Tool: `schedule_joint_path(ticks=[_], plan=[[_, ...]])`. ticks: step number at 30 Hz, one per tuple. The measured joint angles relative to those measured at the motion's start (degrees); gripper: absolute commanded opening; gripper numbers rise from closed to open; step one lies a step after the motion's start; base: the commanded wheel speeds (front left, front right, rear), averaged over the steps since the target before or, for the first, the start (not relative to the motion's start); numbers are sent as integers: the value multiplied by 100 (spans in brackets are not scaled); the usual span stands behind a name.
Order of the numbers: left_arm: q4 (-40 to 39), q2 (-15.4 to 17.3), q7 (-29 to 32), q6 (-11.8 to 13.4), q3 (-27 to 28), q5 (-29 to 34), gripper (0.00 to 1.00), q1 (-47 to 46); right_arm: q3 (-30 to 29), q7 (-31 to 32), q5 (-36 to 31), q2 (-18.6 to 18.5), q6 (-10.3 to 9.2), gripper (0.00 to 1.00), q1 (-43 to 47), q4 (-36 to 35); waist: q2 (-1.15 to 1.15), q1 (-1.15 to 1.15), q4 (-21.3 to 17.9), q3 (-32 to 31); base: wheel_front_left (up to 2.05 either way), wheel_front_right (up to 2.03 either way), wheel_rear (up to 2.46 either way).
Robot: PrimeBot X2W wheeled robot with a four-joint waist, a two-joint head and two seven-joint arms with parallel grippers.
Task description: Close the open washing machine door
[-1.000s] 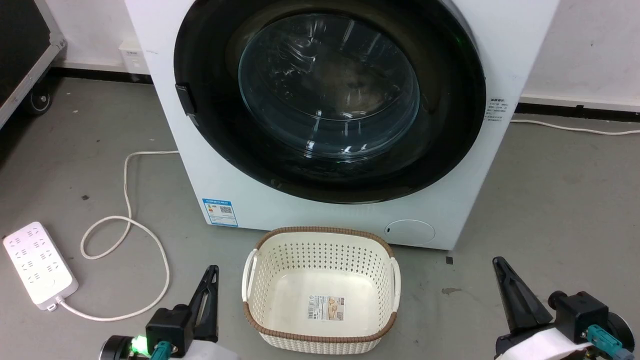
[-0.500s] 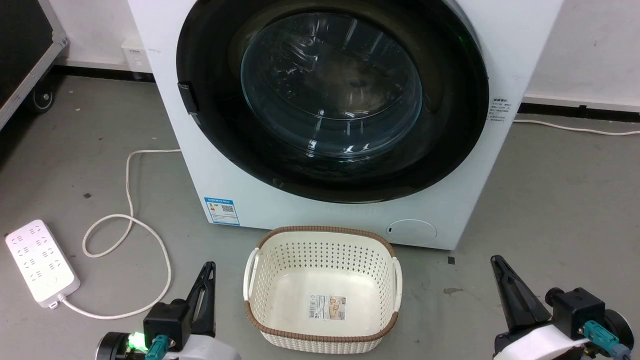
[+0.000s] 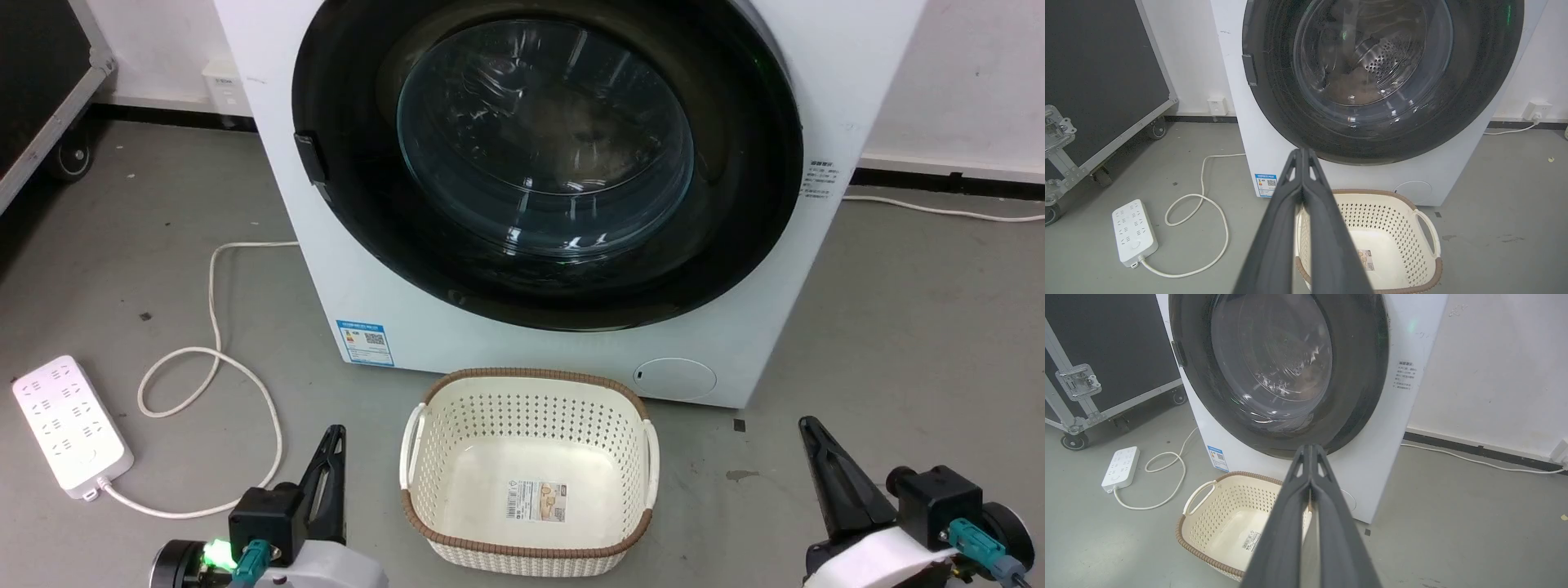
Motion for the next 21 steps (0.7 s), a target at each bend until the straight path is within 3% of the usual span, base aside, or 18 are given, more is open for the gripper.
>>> schedule_joint_path(ticks=[21], plan=[[-80, -27, 243, -14, 130, 69, 0, -77, -2, 252, -112, 23, 0, 0, -33, -121, 0, 0, 46, 17, 0, 0, 0]])
